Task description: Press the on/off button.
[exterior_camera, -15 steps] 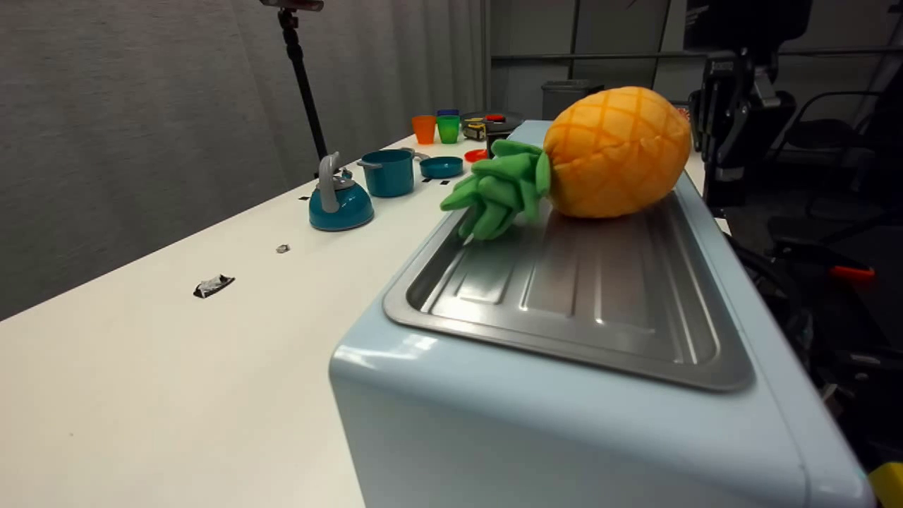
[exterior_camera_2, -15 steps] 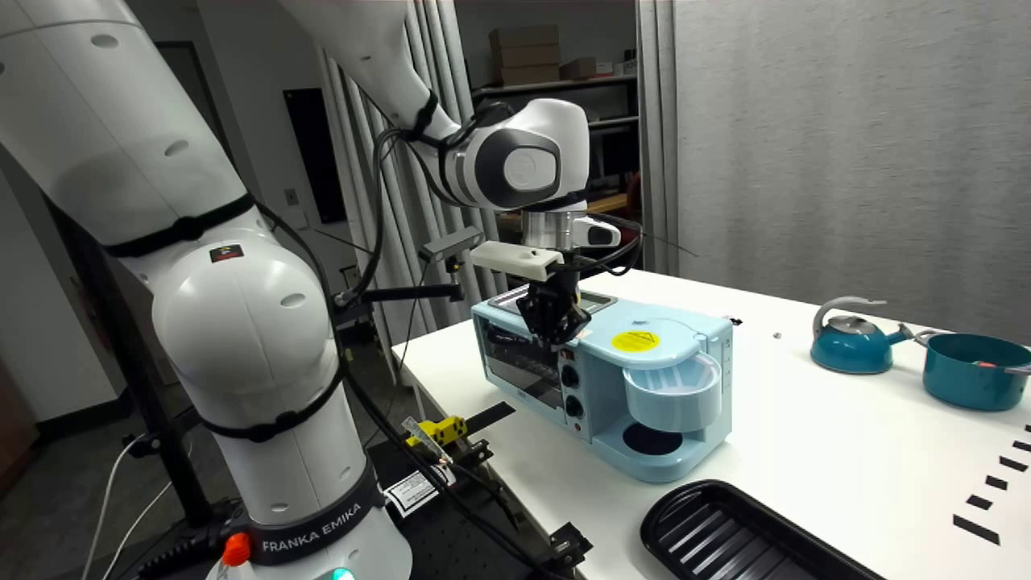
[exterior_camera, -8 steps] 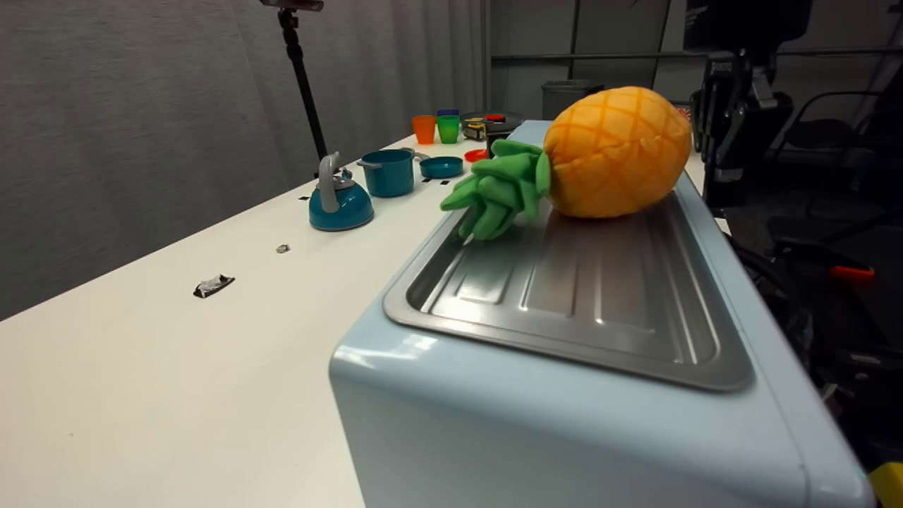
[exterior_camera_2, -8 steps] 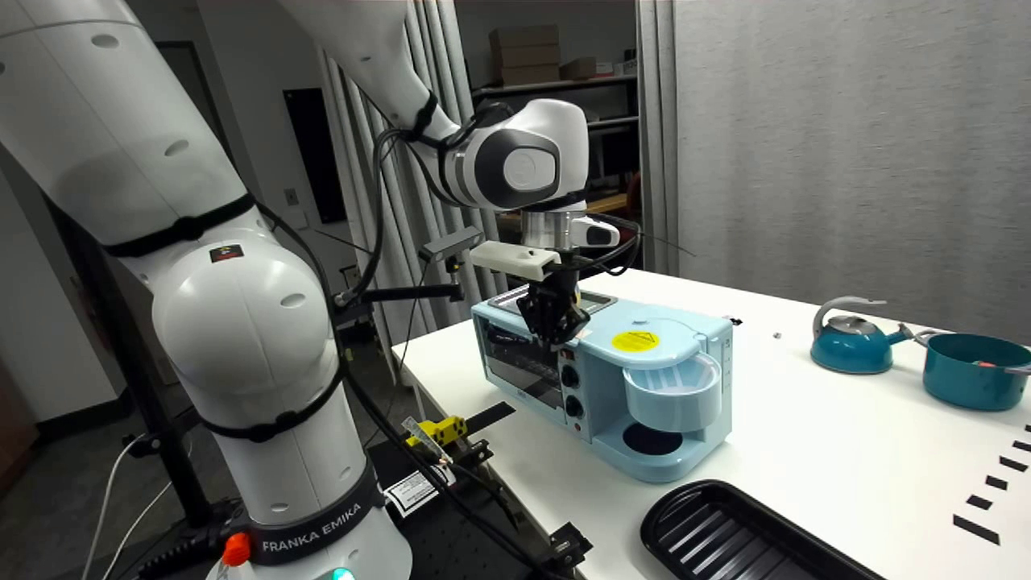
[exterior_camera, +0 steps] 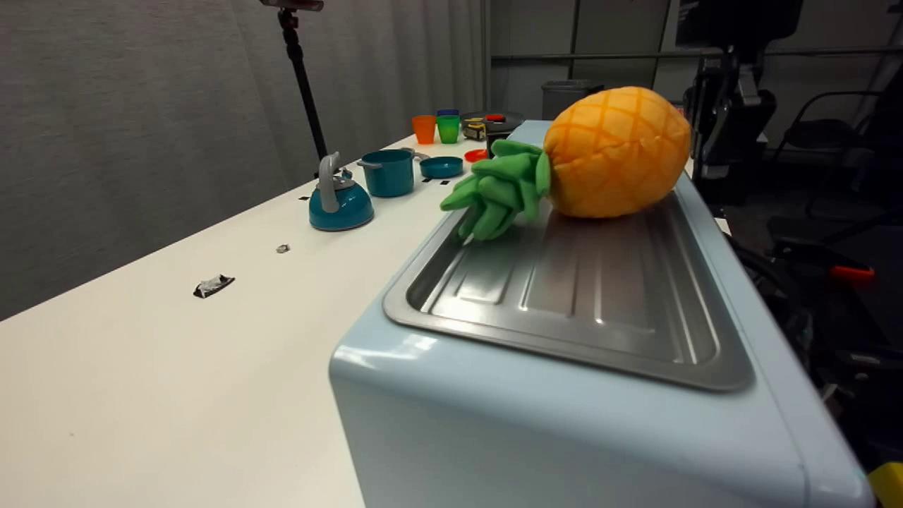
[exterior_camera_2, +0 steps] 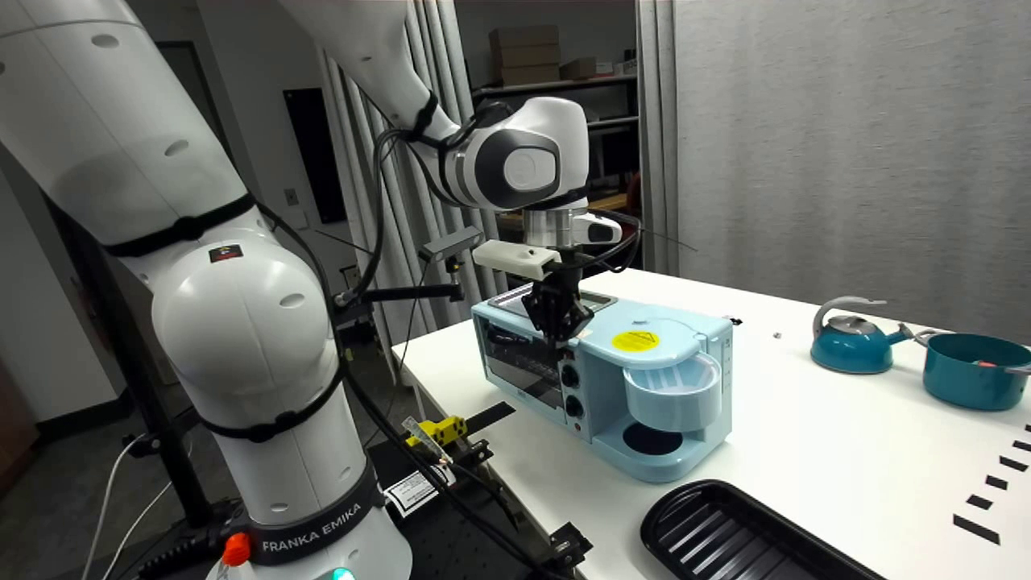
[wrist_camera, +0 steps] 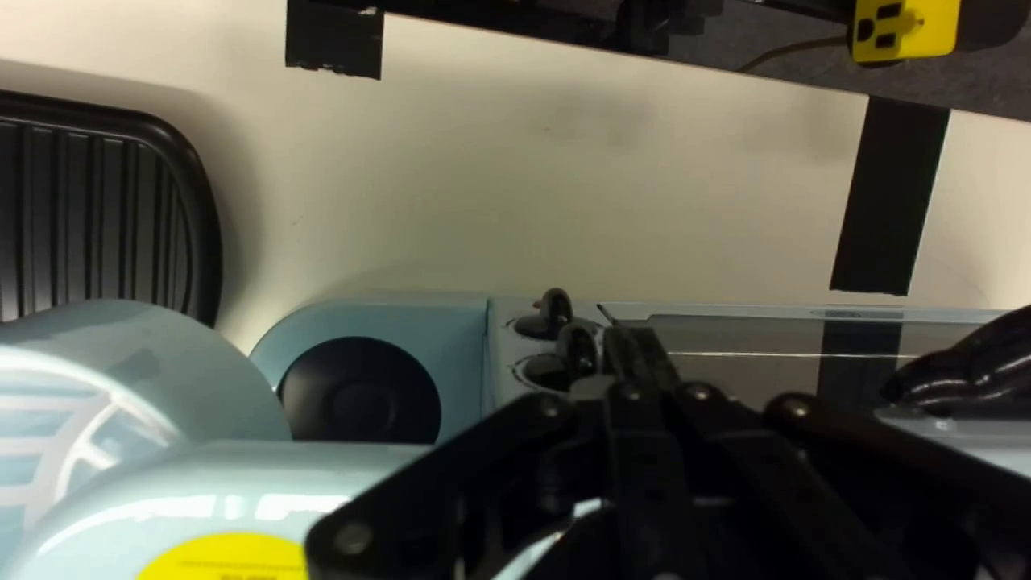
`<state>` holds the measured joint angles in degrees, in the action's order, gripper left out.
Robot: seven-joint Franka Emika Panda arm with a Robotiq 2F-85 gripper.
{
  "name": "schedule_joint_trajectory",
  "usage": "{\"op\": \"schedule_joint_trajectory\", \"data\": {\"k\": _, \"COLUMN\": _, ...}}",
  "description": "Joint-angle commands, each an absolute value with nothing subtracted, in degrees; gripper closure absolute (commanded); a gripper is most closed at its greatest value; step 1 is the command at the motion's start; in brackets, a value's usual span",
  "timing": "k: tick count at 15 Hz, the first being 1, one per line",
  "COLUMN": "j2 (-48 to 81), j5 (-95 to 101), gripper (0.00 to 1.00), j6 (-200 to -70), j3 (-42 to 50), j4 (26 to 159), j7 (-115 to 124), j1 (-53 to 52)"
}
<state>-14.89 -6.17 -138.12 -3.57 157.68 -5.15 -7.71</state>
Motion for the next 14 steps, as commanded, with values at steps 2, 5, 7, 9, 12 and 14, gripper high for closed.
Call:
{"op": "schedule_joint_trajectory", "data": {"k": 2, "j2": -14.19, "j5": -4.95, "gripper": 1.0, "j6": -141.05, "j3": -4.01, "j4": 157.69, "j7": -3.17, "j1": -6.79}}
{"op": "schedule_joint_trajectory", "data": {"k": 5, "j2": -14.06, "j5": -4.7, "gripper": 1.0, "j6": -141.65, "j3": -4.17, "j4": 157.71, "j7": -2.37, "j1": -6.7}}
{"op": "schedule_joint_trajectory", "data": {"k": 7, "j2": -14.22, "j5": -4.66, "gripper": 1.0, "j6": -141.56, "j3": -4.13, "j4": 157.71, "j7": -1.78, "j1": -6.57}}
{"op": "schedule_joint_trajectory", "data": {"k": 9, "j2": -14.25, "j5": -4.38, "gripper": 1.0, "j6": -141.7, "j3": -4.08, "j4": 157.72, "j7": -1.48, "j1": -6.4}}
{"op": "schedule_joint_trajectory", "data": {"k": 12, "j2": -14.1, "j5": -3.49, "gripper": 1.0, "j6": -141.2, "j3": -4.02, "j4": 157.72, "j7": -1.3, "j1": -6.13}}
{"op": "schedule_joint_trajectory", "data": {"k": 14, "j2": -14.04, "j5": -3.11, "gripper": 1.0, "j6": -139.85, "j3": -3.78, "j4": 157.7, "j7": -1.95, "j1": -6.13}}
